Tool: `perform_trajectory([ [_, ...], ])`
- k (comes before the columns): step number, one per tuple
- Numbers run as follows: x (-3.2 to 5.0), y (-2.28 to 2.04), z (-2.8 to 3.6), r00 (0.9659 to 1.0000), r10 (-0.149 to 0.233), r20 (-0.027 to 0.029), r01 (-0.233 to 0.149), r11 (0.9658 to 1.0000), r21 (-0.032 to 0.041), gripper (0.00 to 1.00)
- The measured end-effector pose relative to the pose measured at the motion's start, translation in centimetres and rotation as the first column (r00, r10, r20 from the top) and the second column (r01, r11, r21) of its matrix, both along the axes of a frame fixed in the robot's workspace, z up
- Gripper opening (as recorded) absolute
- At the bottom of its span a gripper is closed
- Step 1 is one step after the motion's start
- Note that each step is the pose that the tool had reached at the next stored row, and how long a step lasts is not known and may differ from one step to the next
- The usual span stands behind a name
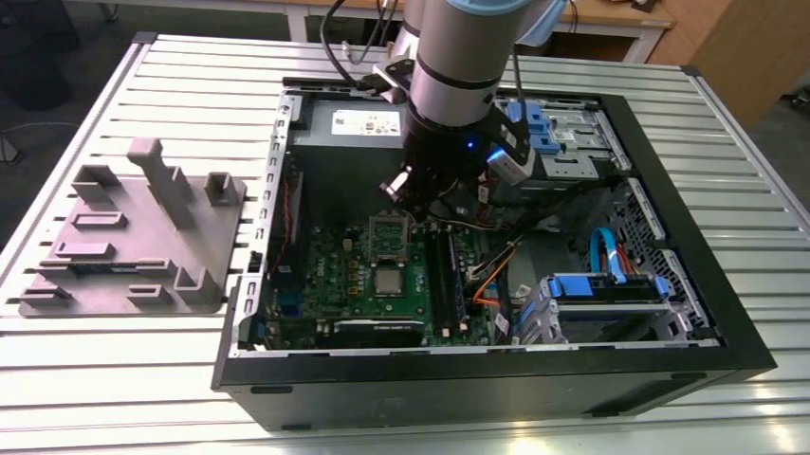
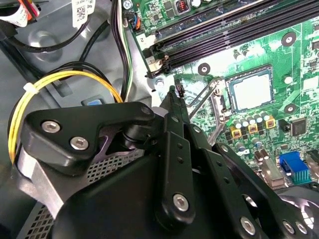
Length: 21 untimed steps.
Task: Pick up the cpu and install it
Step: 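Close the cpu cover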
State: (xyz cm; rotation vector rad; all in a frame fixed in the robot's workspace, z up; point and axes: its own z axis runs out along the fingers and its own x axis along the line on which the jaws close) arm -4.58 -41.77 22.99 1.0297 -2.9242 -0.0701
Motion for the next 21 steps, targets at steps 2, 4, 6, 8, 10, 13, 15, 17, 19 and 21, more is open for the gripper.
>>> perform_trajectory([
  [2, 0.0, 0.0, 0.01, 1.0, 0.0, 0.0, 0.0, 1.0, 0.0, 0.1],
  [4, -0.01, -0.01, 0.01, 0.9999, 0.012, -0.0001, -0.012, 0.9999, -0.0002, 0.1],
  [6, -0.02, -0.01, 0.01, 0.9992, 0.04, -0.0001, -0.04, 0.9992, -0.0001, 0.1],
  [8, -0.02, -0.01, 0.01, 0.9974, 0.072, -0.0001, -0.072, 0.9974, -0.0002, 0.1],
  [10, -0.02, -0.01, 0.01, 0.9954, 0.095, -0.0001, -0.095, 0.9954, -0.0002, 0.1],
  [13, -0.02, -0.02, 0.11, 0.9936, 0.113, -0.0003, -0.113, 0.9936, -0.0005, 0.1],
  [15, -0.02, -0.02, 0.23, 0.9924, 0.123, -0.0001, -0.123, 0.9924, -0.0001, 0.1],
  [17, -0.03, -0.02, 0.34, 0.991, 0.134, 0.0, -0.134, 0.991, 0.0, 0.1],
  [19, -0.07, -0.03, 0.43, 0.9894, 0.145, -0.0001, -0.145, 0.9894, -0.0001, 0.1],
  [21, -0.14, -0.03, 0.53, 0.9875, 0.158, 0.0, -0.158, 0.9875, -0.0001, 0.1],
])
